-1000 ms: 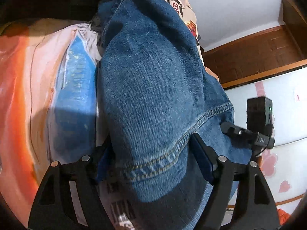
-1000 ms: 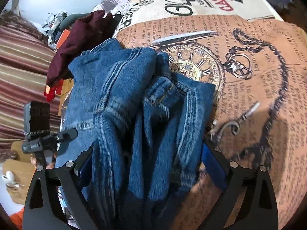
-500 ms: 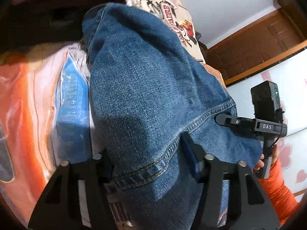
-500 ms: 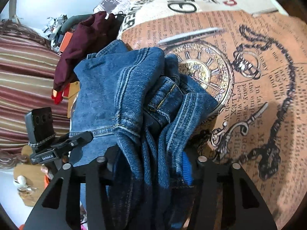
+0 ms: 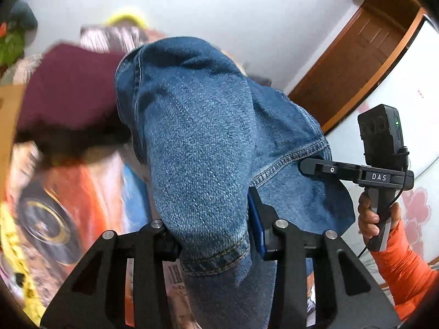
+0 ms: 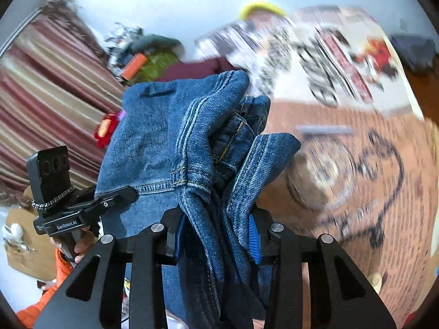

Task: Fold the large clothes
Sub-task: 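Grasp the folded denim bundle with both grippers and lift it, then carry the bundle onto the maroon garment and open both grippers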

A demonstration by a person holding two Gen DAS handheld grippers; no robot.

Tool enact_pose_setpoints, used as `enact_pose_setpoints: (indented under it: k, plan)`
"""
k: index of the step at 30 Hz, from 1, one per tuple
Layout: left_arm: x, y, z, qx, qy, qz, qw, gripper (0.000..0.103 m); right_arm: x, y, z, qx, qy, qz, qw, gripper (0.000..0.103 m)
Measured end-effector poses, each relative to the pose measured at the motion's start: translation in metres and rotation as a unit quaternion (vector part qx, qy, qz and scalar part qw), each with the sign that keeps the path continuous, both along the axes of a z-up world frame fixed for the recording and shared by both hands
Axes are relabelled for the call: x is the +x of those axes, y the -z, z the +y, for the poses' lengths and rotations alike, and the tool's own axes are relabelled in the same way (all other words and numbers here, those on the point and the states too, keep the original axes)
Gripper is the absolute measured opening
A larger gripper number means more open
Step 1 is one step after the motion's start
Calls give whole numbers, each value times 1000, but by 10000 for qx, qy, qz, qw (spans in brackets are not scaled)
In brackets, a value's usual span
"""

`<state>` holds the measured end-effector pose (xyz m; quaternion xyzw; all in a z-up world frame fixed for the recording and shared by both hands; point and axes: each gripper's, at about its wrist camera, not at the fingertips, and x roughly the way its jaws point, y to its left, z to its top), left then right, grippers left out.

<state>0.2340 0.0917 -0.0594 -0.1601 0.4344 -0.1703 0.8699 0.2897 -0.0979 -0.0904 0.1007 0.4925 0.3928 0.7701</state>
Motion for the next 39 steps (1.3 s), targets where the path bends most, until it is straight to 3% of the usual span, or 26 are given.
enact_pose_setpoints:
  k: [8,15,18,21,25,30,32,35,39]
  plan:
    - [16,-87,47,360,-442,-953,9938,39,29,-71,55,407,-201,-908,9948,33]
    - [75,-105,107,386,-753,-1053,9908,39,81,-90,119,493,-167,-1251,9908,33]
    - [109,-93,141,286,-951,-955,9905,39,108,-79,148,453,-105,-1217,9915,33]
    - [152,-66,177,81,-1216,-609,9907,39,136,-60,178,306,-8,-1004,9945,33]
    - [186,-5,225,44,-1482,18,9889,41,178,-15,216,-9,69,-615,9981,34]
    - [217,79,251,144,-1681,974,9808,53,211,57,246,-743,151,-129,9970,42]
    - [215,85,251,285,-1562,823,9839,62,215,63,248,-933,102,-202,9954,46]
    - [214,77,246,479,-1486,726,9851,63,210,56,238,-997,-14,-407,9942,48]
    - [200,60,233,983,-1608,619,9801,63,189,29,222,-1180,83,-587,9912,48]
